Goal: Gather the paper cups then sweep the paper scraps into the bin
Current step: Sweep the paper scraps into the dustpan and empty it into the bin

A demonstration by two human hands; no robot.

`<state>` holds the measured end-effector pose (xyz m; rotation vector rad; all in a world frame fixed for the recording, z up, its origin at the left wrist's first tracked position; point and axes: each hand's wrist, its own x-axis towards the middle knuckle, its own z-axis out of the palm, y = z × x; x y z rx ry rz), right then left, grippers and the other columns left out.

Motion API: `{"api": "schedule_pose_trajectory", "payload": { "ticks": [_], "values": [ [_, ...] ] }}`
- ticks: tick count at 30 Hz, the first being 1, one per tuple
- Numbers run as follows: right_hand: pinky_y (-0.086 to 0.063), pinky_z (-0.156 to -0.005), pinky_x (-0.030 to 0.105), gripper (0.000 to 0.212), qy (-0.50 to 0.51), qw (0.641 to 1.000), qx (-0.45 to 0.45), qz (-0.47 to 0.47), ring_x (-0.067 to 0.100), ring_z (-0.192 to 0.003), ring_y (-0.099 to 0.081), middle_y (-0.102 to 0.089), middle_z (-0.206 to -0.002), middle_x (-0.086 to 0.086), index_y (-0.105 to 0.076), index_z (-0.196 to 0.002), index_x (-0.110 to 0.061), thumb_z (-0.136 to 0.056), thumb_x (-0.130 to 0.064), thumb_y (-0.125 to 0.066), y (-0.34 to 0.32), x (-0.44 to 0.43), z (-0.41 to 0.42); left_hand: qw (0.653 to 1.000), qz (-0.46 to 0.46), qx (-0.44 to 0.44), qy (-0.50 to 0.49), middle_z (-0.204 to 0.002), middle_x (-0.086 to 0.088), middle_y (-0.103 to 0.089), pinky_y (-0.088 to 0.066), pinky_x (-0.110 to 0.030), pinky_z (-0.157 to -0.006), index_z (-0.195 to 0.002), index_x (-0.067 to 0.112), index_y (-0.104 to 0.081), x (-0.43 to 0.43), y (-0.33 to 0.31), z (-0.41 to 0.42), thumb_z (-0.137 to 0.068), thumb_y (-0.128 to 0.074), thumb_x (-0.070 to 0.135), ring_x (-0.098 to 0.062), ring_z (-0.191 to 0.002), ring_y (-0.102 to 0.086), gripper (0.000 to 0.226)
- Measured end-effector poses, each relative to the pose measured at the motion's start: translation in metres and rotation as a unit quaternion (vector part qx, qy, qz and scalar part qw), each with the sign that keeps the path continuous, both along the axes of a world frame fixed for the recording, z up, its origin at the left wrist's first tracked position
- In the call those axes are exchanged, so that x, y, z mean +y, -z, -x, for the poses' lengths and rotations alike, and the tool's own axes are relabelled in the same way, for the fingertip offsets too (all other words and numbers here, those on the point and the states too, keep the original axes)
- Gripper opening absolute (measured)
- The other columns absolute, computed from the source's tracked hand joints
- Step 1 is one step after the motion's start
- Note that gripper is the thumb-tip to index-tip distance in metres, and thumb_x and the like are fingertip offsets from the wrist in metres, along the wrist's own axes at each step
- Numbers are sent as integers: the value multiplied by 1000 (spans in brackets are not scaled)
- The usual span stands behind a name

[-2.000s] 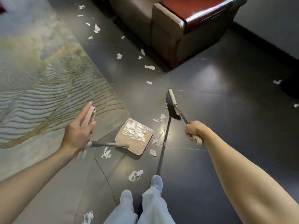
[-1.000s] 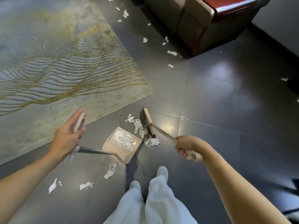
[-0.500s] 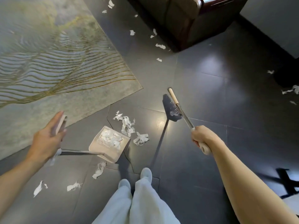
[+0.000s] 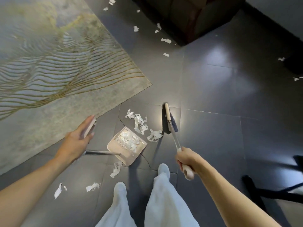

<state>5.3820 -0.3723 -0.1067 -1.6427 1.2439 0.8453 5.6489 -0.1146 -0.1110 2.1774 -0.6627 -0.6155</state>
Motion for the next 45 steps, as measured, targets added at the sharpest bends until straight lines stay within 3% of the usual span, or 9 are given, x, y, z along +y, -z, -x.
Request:
{"api": "schedule_pose_trajectory", "payload": {
  "ticks": [6, 10, 14, 24, 29, 33, 37, 39, 45],
  "values": [
    [-44, -55, 29, 13, 118, 989, -65, -68, 20, -59, -53, -58, -72, 10, -55, -70, -7, -75, 1, -46, -6, 117, -50, 999, 13, 28, 38, -129, 50, -35, -34, -34, -110, -129, 70, -36, 46, 1, -26, -95, -56, 9, 10, -132, -34, 73],
    [-38, -47, 25, 22, 233, 963, -102, -92, 12, -43, -46, -53, -54, 4, -50, -56, -11, -76, -3, -46, -17, 138, -74, 999, 38, 15, 15, -131, 48, -37, -25, 0, -100, -125, 72, -37, 64, -6, -40, -93, -58, 5, 25, -123, -30, 77],
    [-31, -37, 16, 18, 385, 900, -136, -154, 8, -35, -38, -44, -48, 1, -48, -66, -9, -81, 0, -43, -33, 132, -74, 999, 34, 28, -26, -143, 29, -36, -45, -36, -100, -126, 73, -34, 67, -5, -44, -94, -57, 8, -23, -131, -47, 76],
    [-43, -44, 25, 23, 47, 992, -111, 29, 17, -42, -48, -55, -54, 5, -58, -97, -7, -77, -2, -49, -59, 64, -107, 998, 29, 32, -45, -128, 52, -29, -30, -31, -112, -132, 68, -32, 71, -2, -50, -95, -55, 8, 0, -136, -31, 74],
    [-44, -48, 23, 27, -59, 995, -73, 34, 21, -54, -52, -59, -71, 11, -56, -110, -7, -85, -2, -49, -28, 25, -142, 995, 4, 47, -91, -123, 60, -29, -40, -54, -106, -131, 69, -32, 67, -2, -40, -96, -55, 11, -27, -131, -47, 72],
    [-37, -40, 18, 26, -15, 999, -35, -29, 16, -55, -44, -49, -78, 11, -53, -116, -13, -92, -5, -50, -2, 0, -144, 991, 18, 42, -125, -117, 63, -27, -41, -48, -106, -128, 71, -34, 51, 1, -28, -95, -56, 8, -4, -132, -42, 75],
    [-34, -42, 20, 40, -159, 987, 4, 0, 12, -61, -43, -49, -84, 6, -48, -130, -19, -92, -7, -45, 4, -10, -140, 986, 16, 27, -166, -112, 64, -31, -30, -20, -104, -125, 74, -34, 39, 7, -23, -94, -57, 7, 33, -114, -29, 77],
    [-33, -42, 18, 51, -184, 983, -3, -4, 10, -61, -43, -53, -89, 4, -42, -139, -25, -90, -8, -44, 5, -9, -133, 984, 26, 22, -174, -113, 63, -32, -27, -13, -102, -123, 75, -34, 32, 8, -25, -94, -57, 6, 22, -124, -31, 78],
    [-33, -40, 21, 77, -109, 990, 26, -81, 11, -48, -41, -55, -74, 6, -39, -139, -44, -76, 0, -48, 4, 6, -93, 986, 48, 34, -159, -131, 45, -35, -36, -40, -112, -128, 67, -36, 18, 9, -36, -94, -57, 8, -8, -136, -39, 71]
  ]
}}
